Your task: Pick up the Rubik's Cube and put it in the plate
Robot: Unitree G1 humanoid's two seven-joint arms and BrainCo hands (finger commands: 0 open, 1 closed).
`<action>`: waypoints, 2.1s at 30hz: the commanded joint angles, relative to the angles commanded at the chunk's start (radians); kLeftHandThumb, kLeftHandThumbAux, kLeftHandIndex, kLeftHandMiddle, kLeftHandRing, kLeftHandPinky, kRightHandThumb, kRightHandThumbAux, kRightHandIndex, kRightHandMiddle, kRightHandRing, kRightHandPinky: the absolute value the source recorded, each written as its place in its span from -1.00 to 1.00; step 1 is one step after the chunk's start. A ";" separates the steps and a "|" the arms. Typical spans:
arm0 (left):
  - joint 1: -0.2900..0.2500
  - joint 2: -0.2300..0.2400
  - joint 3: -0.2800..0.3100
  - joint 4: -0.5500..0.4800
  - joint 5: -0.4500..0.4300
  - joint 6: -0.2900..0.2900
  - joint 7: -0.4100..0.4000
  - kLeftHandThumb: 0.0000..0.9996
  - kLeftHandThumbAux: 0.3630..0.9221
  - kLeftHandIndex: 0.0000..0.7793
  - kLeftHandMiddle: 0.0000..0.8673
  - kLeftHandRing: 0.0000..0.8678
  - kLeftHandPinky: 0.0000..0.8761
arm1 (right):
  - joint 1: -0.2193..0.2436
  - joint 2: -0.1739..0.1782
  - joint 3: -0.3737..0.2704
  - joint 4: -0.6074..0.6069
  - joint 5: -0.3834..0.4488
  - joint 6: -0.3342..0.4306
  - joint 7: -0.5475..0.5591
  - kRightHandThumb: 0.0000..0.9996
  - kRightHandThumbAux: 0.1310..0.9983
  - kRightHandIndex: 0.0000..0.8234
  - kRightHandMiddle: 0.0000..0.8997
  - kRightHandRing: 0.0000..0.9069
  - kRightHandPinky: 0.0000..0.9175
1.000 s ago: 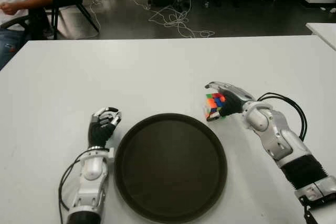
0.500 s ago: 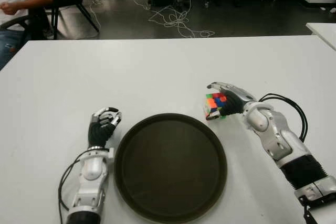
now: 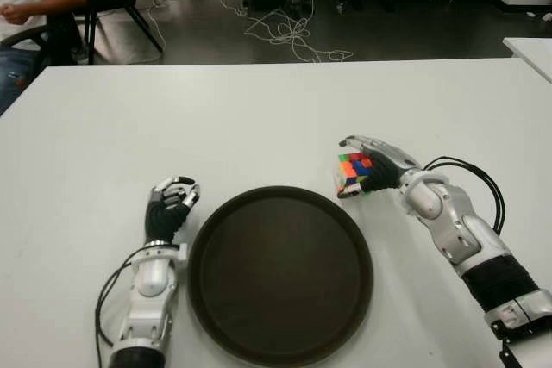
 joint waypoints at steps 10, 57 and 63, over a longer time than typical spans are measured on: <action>0.007 0.006 -0.006 -0.018 0.001 0.017 -0.016 0.41 0.23 0.14 0.87 0.89 0.79 | 0.001 0.009 -0.003 0.008 0.005 0.009 0.006 -1.00 0.26 -1.00 -1.00 -1.00 -1.00; 0.023 -0.010 -0.001 -0.057 0.001 0.053 -0.006 0.41 0.23 0.14 0.86 0.88 0.78 | 0.006 0.016 0.002 0.042 0.014 -0.015 -0.021 -1.00 0.29 -1.00 -1.00 -1.00 -1.00; 0.017 -0.007 0.001 -0.033 0.005 0.036 0.000 0.41 0.23 0.14 0.86 0.88 0.80 | 0.011 0.016 0.002 0.050 0.017 -0.032 -0.036 -1.00 0.30 -1.00 -1.00 -1.00 -1.00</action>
